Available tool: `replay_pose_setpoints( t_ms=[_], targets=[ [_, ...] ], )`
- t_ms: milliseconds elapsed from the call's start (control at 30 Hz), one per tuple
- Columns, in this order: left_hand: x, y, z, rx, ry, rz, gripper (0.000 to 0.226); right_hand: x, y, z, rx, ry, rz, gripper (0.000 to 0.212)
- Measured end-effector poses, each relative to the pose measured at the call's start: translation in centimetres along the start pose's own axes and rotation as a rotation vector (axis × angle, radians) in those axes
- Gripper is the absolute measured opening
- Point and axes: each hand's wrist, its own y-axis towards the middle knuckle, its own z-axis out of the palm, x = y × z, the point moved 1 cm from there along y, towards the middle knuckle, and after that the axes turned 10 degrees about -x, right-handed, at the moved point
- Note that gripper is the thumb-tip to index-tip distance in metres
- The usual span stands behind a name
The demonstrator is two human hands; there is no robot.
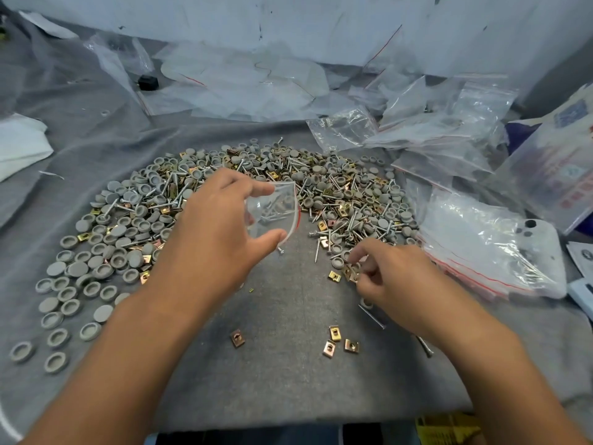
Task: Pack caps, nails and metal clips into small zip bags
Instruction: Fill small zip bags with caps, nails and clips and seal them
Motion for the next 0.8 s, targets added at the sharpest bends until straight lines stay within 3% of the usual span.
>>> replay_pose_setpoints(
  t_ms=[200,300,667,800],
  targets=[
    [0.0,0.1,0.0,-0.003,-0.005,-0.011,0.062,0.0,0.4,-0.8,-0.086,0.211,-0.006,0.018],
    [-0.1,0.0,-0.1,-0.005,-0.004,-0.014,0.063,-0.2,0.6,-0.9,-0.049,0.248,-0.024,0.015],
    [-0.2,0.1,0.0,0.003,0.011,-0.018,0.063,0.0,1.3,0.7,0.004,-0.024,-0.062,0.028],
    [-0.2,0.0,0.0,0.007,0.016,-0.020,0.063,0.3,1.1,0.8,-0.075,-0.107,-0.144,0.021]
  ],
)
